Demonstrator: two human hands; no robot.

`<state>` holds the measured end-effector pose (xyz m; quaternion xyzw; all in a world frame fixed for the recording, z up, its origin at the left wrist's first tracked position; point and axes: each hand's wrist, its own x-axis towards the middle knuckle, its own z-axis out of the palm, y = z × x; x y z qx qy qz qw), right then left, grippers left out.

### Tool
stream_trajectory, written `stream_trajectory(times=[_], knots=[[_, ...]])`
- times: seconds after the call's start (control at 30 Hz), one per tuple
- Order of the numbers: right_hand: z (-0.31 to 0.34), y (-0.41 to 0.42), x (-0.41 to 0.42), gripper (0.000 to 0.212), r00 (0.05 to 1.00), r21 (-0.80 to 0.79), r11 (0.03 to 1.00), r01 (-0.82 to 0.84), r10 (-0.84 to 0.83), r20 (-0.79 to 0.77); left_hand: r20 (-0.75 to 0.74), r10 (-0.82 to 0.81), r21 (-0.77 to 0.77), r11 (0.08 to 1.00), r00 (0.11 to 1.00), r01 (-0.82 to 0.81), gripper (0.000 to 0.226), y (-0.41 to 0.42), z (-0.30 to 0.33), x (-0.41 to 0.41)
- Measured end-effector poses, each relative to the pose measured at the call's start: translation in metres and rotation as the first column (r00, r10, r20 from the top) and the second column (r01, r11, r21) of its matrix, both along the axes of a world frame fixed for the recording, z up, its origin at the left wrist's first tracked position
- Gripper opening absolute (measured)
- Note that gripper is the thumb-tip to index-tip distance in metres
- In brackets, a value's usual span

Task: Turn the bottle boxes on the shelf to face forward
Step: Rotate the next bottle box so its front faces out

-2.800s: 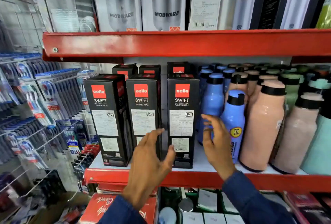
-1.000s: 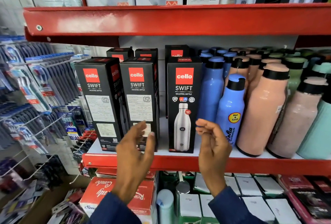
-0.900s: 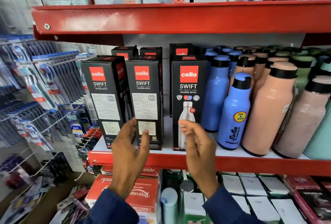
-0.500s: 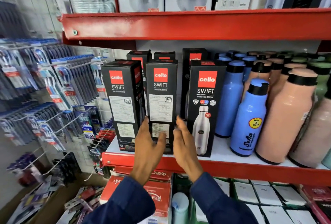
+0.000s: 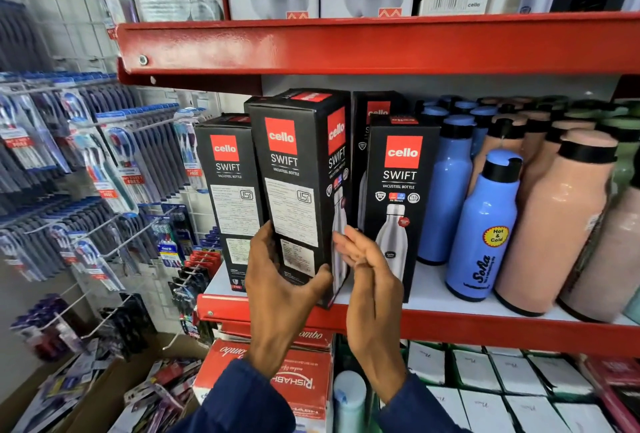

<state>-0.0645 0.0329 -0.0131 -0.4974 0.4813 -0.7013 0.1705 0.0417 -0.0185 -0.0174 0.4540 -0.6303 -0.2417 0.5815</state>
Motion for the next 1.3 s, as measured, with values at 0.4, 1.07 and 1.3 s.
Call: stream_trajectory(times=[0.4,1.07,1.3], knots=[[0.008,-0.008,-0.007,0.042,0.979,0.029,0.994,0.106,-0.099,-0.18,0.032,-0.322,-0.063,0.944,0.946,0.323,0.063,-0.017,0.011,0.016],[-0.03,-0.041,-0.016,0.048,0.958,0.169,0.966,0.197,-0.153,-0.242,0.271,-0.272,0.154,0.959,0.923,0.237,0.048,-0.055,-0.022,0.011],[-0.031,-0.024,0.011,0.032,0.959,-0.056,0.977,0.207,-0.214,-0.188,0.035,0.065,-0.032,0.997,0.997,-0.064,0.016,-0.011,-0.03,0.051]])
